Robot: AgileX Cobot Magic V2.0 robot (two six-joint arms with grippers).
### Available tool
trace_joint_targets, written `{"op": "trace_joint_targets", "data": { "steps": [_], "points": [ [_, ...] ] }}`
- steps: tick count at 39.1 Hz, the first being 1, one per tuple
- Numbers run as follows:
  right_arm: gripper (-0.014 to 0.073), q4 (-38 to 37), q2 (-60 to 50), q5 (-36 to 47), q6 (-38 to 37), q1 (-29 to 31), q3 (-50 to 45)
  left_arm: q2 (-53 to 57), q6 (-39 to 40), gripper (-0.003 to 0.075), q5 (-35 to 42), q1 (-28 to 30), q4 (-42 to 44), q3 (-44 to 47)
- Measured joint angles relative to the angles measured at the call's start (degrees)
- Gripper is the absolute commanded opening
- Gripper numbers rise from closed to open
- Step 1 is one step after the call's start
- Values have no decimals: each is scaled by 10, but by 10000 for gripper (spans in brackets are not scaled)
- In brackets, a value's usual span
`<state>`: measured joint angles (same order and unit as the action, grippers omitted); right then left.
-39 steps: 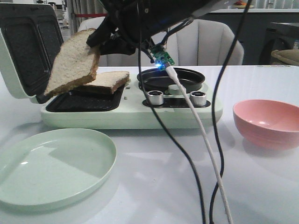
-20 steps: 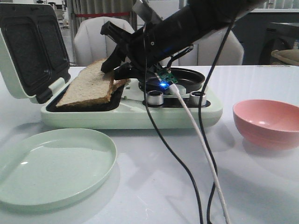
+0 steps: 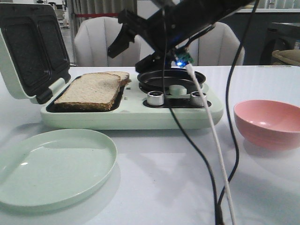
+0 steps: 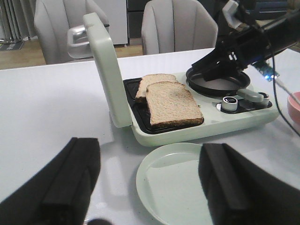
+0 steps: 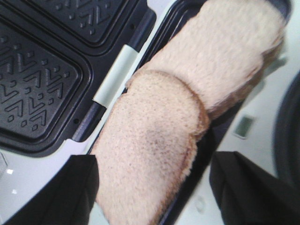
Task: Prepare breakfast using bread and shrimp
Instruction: 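Lift the slice with the right gripper and lay it on the nearer waffle plate, then open the right gripper and withdraw it away from the sandwich maker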
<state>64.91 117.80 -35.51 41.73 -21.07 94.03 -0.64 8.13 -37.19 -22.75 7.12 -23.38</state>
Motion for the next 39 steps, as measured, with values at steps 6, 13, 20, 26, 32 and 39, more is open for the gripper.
{"op": "trace_joint_targets", "data": {
  "steps": [6, 13, 20, 26, 32, 39],
  "points": [
    [591, -210, -89, -44, -113, 5, 1, 0, 0, 513, 0, 0, 0, 0],
    [555, -454, -196, -105, -253, 5, 2, 0, 0, 513, 0, 0, 0, 0],
    [478, -595, -301, -121, -357, 7, -25, 0, 0, 513, 0, 0, 0, 0],
    [468, -618, -378, -115, -378, 8, -91, 0, 0, 513, 1, 0, 0, 0],
    [468, -618, -468, -79, -384, 8, -199, 0, 0, 513, 1, 0, 0, 0],
    [468, -608, -590, -2, -392, 8, -359, 0, 0, 513, 1, 0, 0, 0]
  ]
}}
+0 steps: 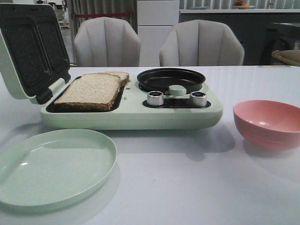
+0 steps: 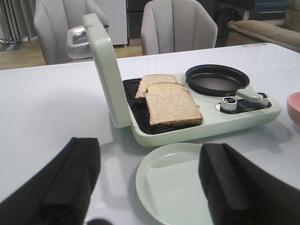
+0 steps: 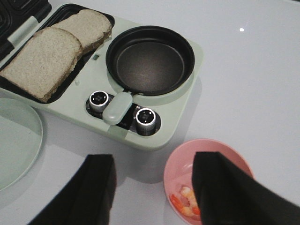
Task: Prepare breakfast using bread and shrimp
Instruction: 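Open the right gripper and withdraw it away from the sandwich maker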
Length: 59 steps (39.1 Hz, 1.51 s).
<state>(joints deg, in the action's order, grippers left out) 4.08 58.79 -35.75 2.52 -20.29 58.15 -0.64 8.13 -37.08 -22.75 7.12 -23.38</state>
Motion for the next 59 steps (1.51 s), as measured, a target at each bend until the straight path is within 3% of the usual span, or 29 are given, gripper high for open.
{"op": "trace_joint_targets", "data": {
  "steps": [14, 27, 48, 59],
  "points": [
    [468, 26, -261, 144, -1, 0, -246, 0, 0, 513, 0, 0, 0, 0],
    [468, 29, -508, 153, -1, 0, -389, 0, 0, 513, 0, 0, 0, 0],
    [468, 29, -540, 142, -1, 0, -455, -3, 0, 512, 39, 0, -8, -5],
    [468, 29, -540, 142, -1, 0, -455, -177, 34, 512, 71, 0, -8, -93]
  ]
}}
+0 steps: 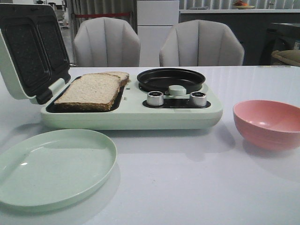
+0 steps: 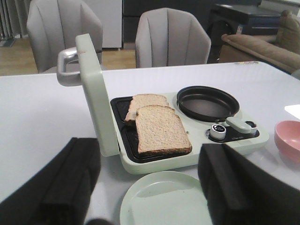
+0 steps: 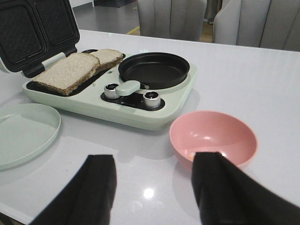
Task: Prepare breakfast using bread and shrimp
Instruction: 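Open the right gripper and withdraw it away from the sandwich maker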
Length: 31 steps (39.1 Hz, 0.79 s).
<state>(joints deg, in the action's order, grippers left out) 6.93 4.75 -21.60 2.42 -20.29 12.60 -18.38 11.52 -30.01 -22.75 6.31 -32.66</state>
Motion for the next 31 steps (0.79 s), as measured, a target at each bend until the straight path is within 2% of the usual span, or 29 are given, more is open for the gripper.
{"op": "trace_joint_targets", "data": {
  "steps": [12, 27, 31],
  "points": [
    [468, 0, 0, 0, 0, 0, 0, -267, 28, 512, 52, 10, -1, -147],
    [468, 0, 0, 0, 0, 0, 0, -491, 40, 512, 51, 137, -78, -341],
    [468, 0, 0, 0, 0, 0, 0, -534, 28, 512, 45, 173, -122, -374]
  ]
}}
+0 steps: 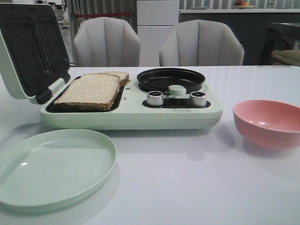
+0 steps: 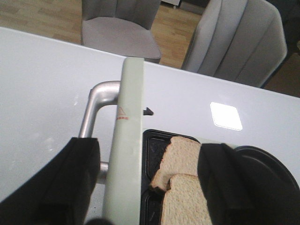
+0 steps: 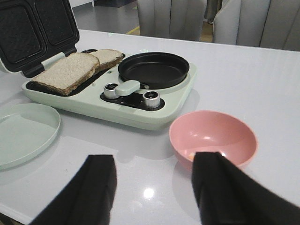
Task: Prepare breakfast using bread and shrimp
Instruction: 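Open the right gripper and withdraw it away from the sandwich maker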
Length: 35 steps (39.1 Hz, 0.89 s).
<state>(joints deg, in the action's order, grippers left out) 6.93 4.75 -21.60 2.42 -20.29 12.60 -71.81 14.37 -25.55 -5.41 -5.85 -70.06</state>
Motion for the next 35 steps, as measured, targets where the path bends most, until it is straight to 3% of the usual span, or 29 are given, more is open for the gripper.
{"op": "trace_joint_targets", "data": {
  "steps": [12, 21, 35],
  "points": [
    [468, 0, 0, 0, 0, 0, 0, -101, -223, 511, -48, 117, -295, -58],
    [468, 0, 0, 0, 0, 0, 0, -188, -429, 511, -161, 215, -560, -78],
    [468, 0, 0, 0, 0, 0, 0, -308, -519, 510, -240, 242, -723, -78]
  ]
}}
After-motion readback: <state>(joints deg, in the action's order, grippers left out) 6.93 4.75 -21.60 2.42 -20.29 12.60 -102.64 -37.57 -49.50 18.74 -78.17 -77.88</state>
